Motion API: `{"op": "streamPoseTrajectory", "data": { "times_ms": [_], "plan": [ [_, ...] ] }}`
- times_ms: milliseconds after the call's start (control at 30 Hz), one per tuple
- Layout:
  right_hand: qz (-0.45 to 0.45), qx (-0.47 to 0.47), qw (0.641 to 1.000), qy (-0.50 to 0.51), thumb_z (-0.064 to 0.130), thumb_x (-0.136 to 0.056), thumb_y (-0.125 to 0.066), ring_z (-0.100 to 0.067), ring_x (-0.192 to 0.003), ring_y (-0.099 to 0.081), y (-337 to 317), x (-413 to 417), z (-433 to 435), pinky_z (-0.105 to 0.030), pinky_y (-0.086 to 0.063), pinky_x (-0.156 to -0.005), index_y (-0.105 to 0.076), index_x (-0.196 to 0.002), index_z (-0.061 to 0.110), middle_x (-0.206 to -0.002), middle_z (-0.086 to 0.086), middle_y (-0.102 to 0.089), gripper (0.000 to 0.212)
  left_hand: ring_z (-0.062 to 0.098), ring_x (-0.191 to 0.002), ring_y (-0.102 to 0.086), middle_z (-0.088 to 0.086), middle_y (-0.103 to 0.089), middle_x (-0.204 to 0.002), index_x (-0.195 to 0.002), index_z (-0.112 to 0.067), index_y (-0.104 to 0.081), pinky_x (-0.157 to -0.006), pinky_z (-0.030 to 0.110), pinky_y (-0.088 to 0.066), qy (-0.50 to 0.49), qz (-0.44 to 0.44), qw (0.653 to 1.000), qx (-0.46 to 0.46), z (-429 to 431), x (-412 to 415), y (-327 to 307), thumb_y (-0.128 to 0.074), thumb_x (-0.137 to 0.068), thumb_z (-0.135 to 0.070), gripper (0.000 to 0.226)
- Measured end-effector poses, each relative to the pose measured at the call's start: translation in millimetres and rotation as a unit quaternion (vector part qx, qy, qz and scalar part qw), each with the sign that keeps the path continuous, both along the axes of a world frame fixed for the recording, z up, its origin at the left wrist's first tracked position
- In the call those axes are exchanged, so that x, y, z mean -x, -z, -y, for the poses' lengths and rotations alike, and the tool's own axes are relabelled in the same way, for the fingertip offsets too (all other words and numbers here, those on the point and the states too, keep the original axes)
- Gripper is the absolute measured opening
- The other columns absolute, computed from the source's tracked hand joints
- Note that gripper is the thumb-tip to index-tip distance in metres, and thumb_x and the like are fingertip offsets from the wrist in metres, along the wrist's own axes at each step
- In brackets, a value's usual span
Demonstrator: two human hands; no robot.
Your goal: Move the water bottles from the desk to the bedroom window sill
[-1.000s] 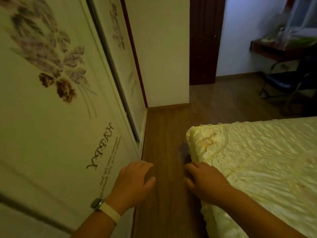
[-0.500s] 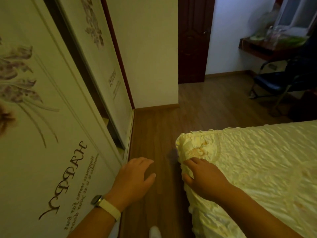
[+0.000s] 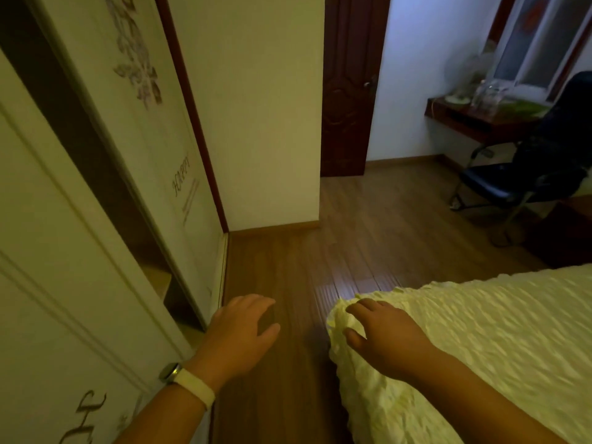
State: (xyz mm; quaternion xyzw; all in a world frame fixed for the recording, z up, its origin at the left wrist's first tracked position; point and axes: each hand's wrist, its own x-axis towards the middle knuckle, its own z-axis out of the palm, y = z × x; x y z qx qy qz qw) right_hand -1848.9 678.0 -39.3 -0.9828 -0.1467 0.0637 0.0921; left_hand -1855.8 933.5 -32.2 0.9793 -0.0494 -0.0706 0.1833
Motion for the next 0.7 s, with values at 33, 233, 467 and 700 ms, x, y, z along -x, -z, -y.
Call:
{"op": "streamPoseTrajectory", "data": {
  "times_ms": [33,233,467,700],
  "plan": [
    [0.006,-0.003,1.000,0.002,0.052,-0.099,-0.040,-0.015,-0.127,-0.048,-3.1,-14.4,-5.2,-0.031,-0.041,-0.102,-0.041,-0.145,0.030,-0.143,0.009,-0.048,0.051,0.010,-0.142,-0.032,-0.013,-0.038,-0.152,-0.147,-0.036,-0.035,-0.118,0.040,-0.029,0.007,0.004,1.000,-0.004,-5.5,-17.5,-2.5,-0.046,-0.097,-0.052,0.054],
    [0.006,0.001,1.000,0.021,0.052,-0.099,-0.041,-0.015,-0.128,-0.049,-14.3,-89.5,-16.9,-0.032,-0.043,-0.103,-0.039,-0.147,0.030,-0.146,0.008,-0.047,0.052,0.010,-0.143,-0.029,-0.013,-0.035,-0.154,-0.147,-0.036,-0.034,-0.118,0.037,-0.025,0.034,0.005,0.999,-0.008,-21.9,-92.4,-7.8,-0.045,-0.097,-0.053,0.055],
    [-0.013,0.008,1.000,0.011,0.051,-0.100,-0.038,-0.015,-0.127,-0.048,11.4,-182.6,-31.1,-0.033,-0.043,-0.102,-0.038,-0.146,0.030,-0.146,0.009,-0.045,0.050,0.010,-0.144,-0.026,-0.012,-0.031,-0.156,-0.148,-0.036,-0.034,-0.119,0.037,-0.022,0.030,0.000,0.999,-0.017,-37.9,-185.3,12.1,-0.044,-0.097,-0.052,0.054],
    [-0.044,0.005,0.999,-0.010,0.052,-0.100,-0.037,-0.016,-0.128,-0.048,39.8,-310.8,-30.0,-0.033,-0.041,-0.103,-0.037,-0.147,0.030,-0.146,0.006,-0.045,0.052,0.011,-0.143,-0.026,-0.011,-0.030,-0.156,-0.147,-0.036,-0.035,-0.117,0.036,-0.023,0.044,0.010,0.998,-0.050,-39.0,-309.5,28.3,-0.044,-0.096,-0.055,0.055]
  ]
}}
